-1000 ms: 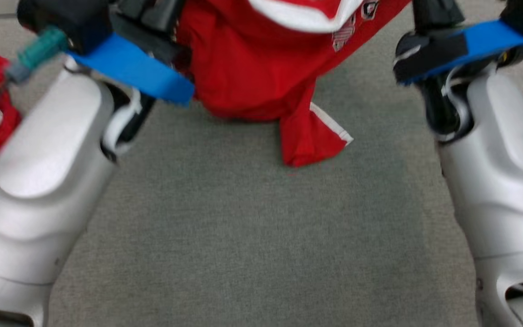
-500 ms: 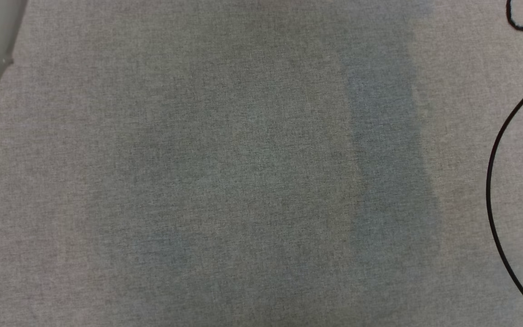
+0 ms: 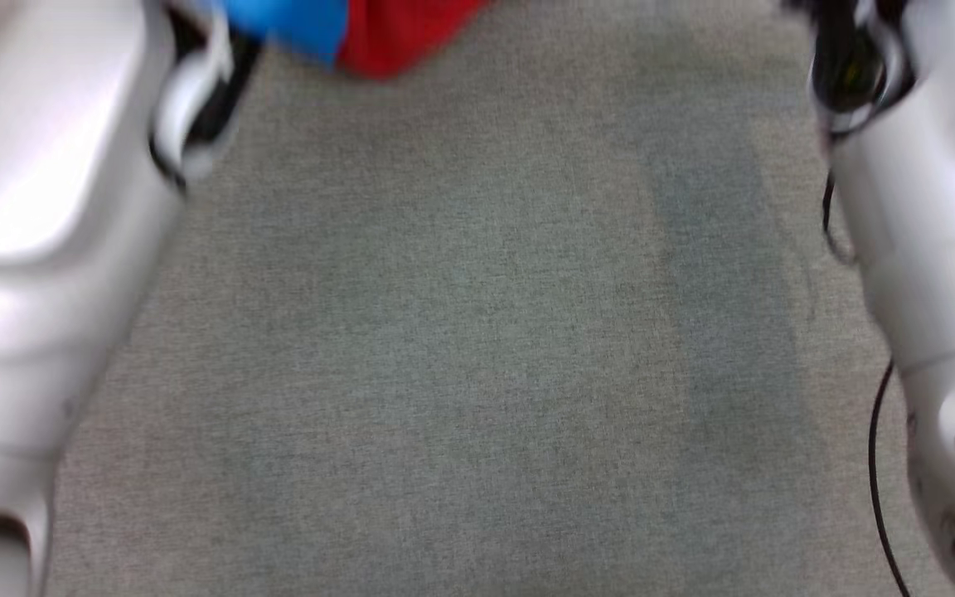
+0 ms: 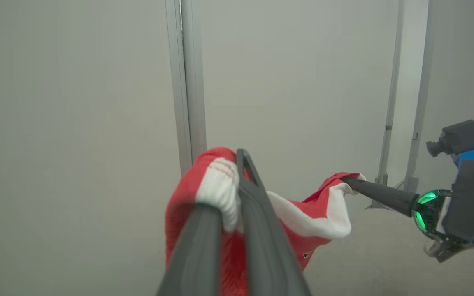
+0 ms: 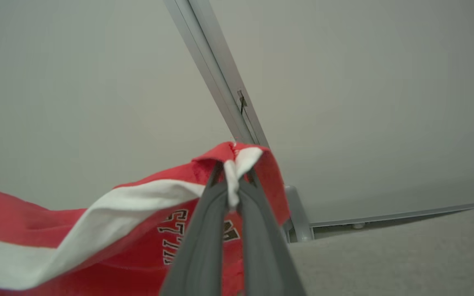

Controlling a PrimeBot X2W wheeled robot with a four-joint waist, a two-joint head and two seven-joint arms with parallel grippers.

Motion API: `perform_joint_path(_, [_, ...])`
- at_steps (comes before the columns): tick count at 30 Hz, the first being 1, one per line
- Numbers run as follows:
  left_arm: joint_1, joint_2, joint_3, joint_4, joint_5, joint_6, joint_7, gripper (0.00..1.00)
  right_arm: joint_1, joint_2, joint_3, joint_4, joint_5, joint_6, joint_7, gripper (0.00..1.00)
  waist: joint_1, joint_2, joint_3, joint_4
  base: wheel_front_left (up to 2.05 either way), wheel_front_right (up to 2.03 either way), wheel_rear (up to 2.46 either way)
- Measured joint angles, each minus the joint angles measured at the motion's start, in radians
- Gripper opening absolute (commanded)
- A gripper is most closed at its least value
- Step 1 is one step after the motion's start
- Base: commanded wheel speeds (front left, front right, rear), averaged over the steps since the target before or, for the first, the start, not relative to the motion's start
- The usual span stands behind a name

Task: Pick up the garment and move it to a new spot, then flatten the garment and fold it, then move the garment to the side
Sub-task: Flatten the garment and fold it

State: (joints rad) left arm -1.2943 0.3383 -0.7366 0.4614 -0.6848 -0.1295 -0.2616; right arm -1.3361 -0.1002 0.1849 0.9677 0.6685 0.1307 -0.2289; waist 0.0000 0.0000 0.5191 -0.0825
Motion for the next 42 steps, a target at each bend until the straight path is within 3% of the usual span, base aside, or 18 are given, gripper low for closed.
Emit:
perform_joint_path(8, [0.467, 0.002, 0.04, -0.153, 0.066, 0.007, 0.0, 0.0, 0.361, -0.06, 0.128, -0.06, 0.091, 0.0, -0.001, 0.0, -0.0002, 0.0, -0.104, 0.037, 0.0, 0.0, 0.0])
perform_joint_path(18, [0.913, 0.011, 0.036, -0.269, 0.125, 0.017, 0.0, 0.0, 0.797, -0.146, 0.235, -0.254, 0.239, 0.0, 0.035, 0.0, -0.0004, 0.0, -0.253, 0.069, 0.0, 0.0, 0.0])
perform_joint_path(26, [1.118, 0.023, 0.022, -0.319, 0.142, 0.019, 0.0, 0.0, 1.121, -0.195, 0.19, -0.469, 0.325, 0.0, 0.08, 0.0, -0.0004, 0.0, -0.359, 0.095, 0.0, 0.0, 0.0])
perform_joint_path(30, [1.192, 0.03, 0.019, -0.357, 0.15, 0.023, 0.0, 0.0, 1.294, -0.189, 0.099, -0.633, 0.344, 0.0, 0.109, 0.0, -0.0003, 0.0, -0.386, 0.108, 0.0, 0.0, 0.0])
perform_joint_path(35, [1.213, 0.031, 0.039, -0.372, 0.153, 0.023, 0.0, 0.0, 1.385, -0.142, -0.01, -0.781, 0.325, 0.0, 0.173, 0.0, -0.0002, 0.0, -0.393, 0.111, 0.0, 0.0, 0.0])
perform_joint_path(42, [1.201, 0.004, 0.067, -0.39, 0.173, 0.021, 0.0, 0.0, 1.381, -0.057, -0.122, -0.889, 0.224, 0.0, 0.274, 0.0, -0.0001, 0.0, -0.393, 0.12, 0.0, 0.0, 0.0])
